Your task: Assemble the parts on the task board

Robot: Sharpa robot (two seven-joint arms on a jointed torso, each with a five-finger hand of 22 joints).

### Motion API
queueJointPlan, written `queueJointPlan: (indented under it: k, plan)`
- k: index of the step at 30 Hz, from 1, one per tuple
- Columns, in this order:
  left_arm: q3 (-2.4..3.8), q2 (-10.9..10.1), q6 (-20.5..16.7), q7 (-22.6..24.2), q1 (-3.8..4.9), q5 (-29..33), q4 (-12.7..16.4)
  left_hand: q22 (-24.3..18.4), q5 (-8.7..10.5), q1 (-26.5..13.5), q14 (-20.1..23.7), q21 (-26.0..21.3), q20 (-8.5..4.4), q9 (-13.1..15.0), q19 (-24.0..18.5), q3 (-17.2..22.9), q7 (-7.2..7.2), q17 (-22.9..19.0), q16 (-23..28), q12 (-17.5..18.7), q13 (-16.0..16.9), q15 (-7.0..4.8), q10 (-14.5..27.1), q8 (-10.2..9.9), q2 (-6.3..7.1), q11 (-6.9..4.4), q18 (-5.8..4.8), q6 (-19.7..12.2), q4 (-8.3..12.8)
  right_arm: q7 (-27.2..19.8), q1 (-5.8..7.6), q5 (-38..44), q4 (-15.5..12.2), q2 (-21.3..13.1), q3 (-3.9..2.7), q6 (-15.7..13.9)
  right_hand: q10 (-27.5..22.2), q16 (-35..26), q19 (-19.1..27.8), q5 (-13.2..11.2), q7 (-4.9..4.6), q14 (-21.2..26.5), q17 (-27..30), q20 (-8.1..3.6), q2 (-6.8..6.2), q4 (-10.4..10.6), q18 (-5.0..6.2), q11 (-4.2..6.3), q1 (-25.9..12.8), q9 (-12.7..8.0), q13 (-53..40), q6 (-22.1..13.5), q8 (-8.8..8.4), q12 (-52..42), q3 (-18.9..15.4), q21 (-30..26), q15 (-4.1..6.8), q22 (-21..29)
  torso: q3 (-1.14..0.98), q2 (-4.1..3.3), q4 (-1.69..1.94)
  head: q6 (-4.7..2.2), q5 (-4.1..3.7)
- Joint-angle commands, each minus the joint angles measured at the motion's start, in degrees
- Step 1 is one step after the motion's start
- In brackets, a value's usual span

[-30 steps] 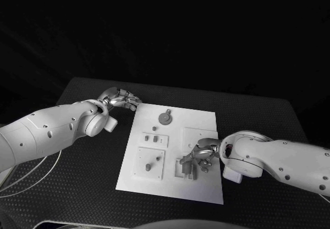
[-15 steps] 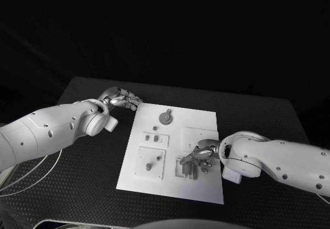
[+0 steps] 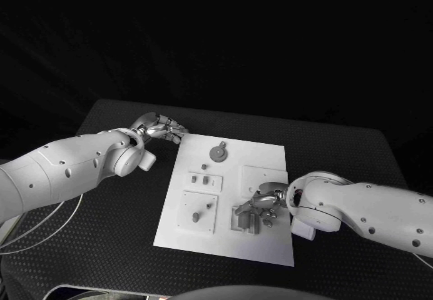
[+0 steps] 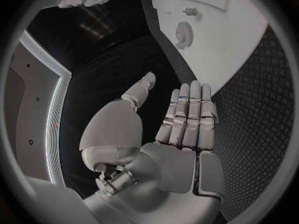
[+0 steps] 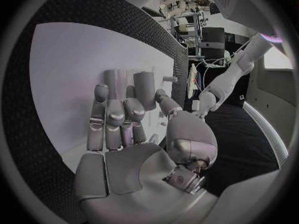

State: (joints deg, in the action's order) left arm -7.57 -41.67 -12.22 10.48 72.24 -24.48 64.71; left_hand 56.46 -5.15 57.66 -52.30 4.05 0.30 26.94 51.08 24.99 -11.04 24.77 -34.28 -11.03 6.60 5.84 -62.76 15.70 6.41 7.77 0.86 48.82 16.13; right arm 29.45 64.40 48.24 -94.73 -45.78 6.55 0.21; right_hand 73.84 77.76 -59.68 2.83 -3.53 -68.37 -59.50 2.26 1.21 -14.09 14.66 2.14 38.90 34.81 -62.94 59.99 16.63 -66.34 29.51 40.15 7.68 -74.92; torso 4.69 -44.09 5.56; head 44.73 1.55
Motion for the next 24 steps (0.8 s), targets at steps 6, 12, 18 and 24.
queueJointPlan:
  k: [6, 12, 18, 24]
  plan:
    - [0.03, 0.05, 0.81, 0.22, 0.01, 0.28, 0.14, -0.10, 0.29, -0.51, 0.28, -0.10, 0.01, -0.05, -0.24, -0.41, 0.32, 0.11, 0.32, -0.35, 0.07, 0.21, 0.07, 0.20, -0.09, 0.01, 0.19, -0.19, 0.10, -0.06, -0.13, -1.32, -0.04, 0.16, 0.21, 1.08, -0.03, 0.40, -0.31, 0.16, -0.42, -0.05, 0.10, 0.12, -0.07, -0.04, 0.34, 0.34, -0.57, -0.04, 0.04, 0.66, 0.04, 0.13, 0.39, 0.29, 0.38, -1.15, -0.03, -0.02, -0.03, 0.11, 0.19]
    - [0.03, 0.08, 0.82, 0.25, 0.01, 0.27, 0.10, -0.11, 0.29, -0.51, 0.28, -0.10, 0.01, -0.06, -0.24, -0.42, 0.32, 0.14, 0.34, -0.36, 0.08, 0.21, 0.08, 0.20, -0.11, 0.01, 0.20, -0.19, 0.11, -0.11, -0.16, -1.26, -0.05, 0.25, 0.23, 1.13, 0.00, 0.43, -0.31, 0.16, -0.42, -0.04, 0.13, 0.11, -0.07, -0.04, 0.34, 0.34, -0.60, -0.03, -0.01, 0.66, 0.03, 0.10, 0.44, 0.30, 0.38, -1.15, -0.06, -0.04, -0.05, 0.07, 0.23]
    - [0.03, 0.10, 0.85, 0.24, 0.01, 0.26, 0.08, -0.11, 0.29, -0.51, 0.28, -0.10, 0.01, -0.06, -0.25, -0.44, 0.33, 0.17, 0.35, -0.36, 0.08, 0.21, 0.08, 0.21, -0.12, 0.01, 0.20, -0.18, 0.12, -0.08, -0.26, -1.58, 0.14, 0.48, 0.27, 1.01, -0.05, 0.46, -0.30, 0.16, -0.42, -0.01, 0.17, 0.11, -0.11, -0.03, 0.34, 0.34, -0.68, -0.02, 0.06, 0.67, 0.01, 0.15, 0.50, 0.30, 0.38, -1.15, -0.04, -0.04, -0.03, 0.13, 0.27]
    - [0.03, 0.06, 0.84, 0.21, 0.01, 0.26, 0.07, -0.12, 0.30, -0.51, 0.28, -0.10, 0.02, -0.06, -0.26, -0.46, 0.33, 0.20, 0.38, -0.37, 0.08, 0.21, 0.09, 0.21, -0.14, 0.01, 0.20, -0.18, 0.13, -0.16, -0.35, -1.57, 0.24, 0.64, 0.29, 0.48, -0.13, 0.53, -0.26, 0.16, -0.43, 0.04, 0.26, 0.12, -0.28, -0.01, 0.34, 0.32, -0.89, 0.00, 0.18, 0.64, -0.05, 0.26, 0.59, 0.30, 0.37, -1.14, -0.04, -0.04, 0.00, 0.20, 0.28]
